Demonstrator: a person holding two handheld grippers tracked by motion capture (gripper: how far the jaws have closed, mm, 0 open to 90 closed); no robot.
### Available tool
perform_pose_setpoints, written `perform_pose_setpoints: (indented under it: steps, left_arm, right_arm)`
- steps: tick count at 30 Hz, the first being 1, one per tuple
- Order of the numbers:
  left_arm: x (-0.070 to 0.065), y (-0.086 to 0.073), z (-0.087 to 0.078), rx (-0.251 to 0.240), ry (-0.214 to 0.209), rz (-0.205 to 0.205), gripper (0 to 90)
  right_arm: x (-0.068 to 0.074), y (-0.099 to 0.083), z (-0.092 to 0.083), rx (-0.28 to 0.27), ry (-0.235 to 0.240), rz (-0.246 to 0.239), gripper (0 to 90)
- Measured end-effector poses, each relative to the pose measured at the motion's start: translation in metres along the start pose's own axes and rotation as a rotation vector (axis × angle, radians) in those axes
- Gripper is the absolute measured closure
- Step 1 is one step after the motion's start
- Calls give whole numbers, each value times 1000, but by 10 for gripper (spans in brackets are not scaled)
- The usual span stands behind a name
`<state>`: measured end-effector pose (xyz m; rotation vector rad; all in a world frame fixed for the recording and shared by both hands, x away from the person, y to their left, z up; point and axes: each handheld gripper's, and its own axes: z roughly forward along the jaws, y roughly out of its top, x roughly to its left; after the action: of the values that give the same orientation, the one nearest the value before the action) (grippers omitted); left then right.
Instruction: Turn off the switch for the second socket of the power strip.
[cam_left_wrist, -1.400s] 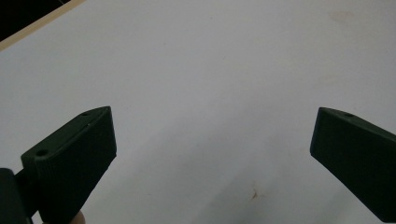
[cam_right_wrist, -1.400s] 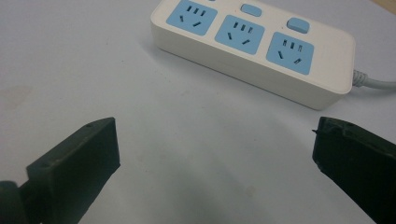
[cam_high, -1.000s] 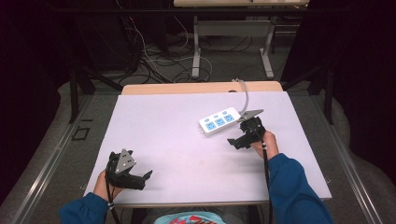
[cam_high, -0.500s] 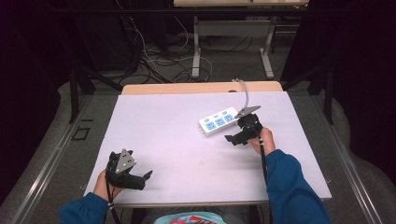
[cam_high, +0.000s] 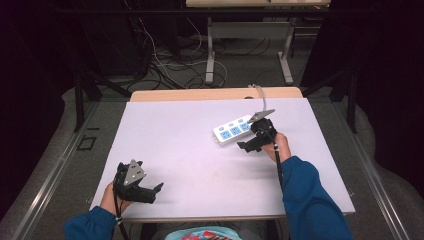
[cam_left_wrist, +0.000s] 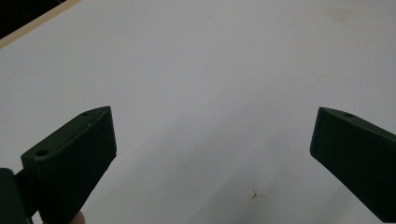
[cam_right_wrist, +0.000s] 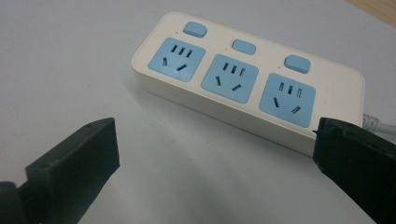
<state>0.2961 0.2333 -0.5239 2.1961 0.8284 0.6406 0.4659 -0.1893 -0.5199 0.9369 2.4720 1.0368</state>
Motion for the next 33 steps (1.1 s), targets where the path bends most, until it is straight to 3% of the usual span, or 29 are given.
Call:
perform_pose_setpoints:
  steps: [1, 7, 19, 23, 24, 27, 28, 33]
  left_arm:
    - [0, 0, 0, -1, 1, 1, 3]
    - [0, 0, 0, 0, -2, -2, 3]
    - [0, 0, 0, 0, 0, 1, 3]
    - [0, 0, 1, -1, -2, -1, 3]
    - [0, 0, 0, 0, -1, -1, 3]
    - [0, 0, 0, -1, -2, -1, 3]
    - [0, 0, 0, -1, -1, -1, 3]
    - [1, 0, 0, -2, 3, -1, 2]
  right_arm:
    - [0, 2, 0, 29, 7, -13, 0]
    - [1, 8, 2, 23, 19, -12, 0]
    - [-6, 15, 5, -22, 2, 2, 0]
    - [-10, 18, 5, -3, 12, 18, 0]
    - [-11, 18, 6, -29, 10, 21, 0]
    - [-14, 20, 9, -39, 1, 23, 0]
    - [-14, 22, 8, -10, 5, 26, 0]
    - [-15, 26, 15, -42, 7, 29, 0]
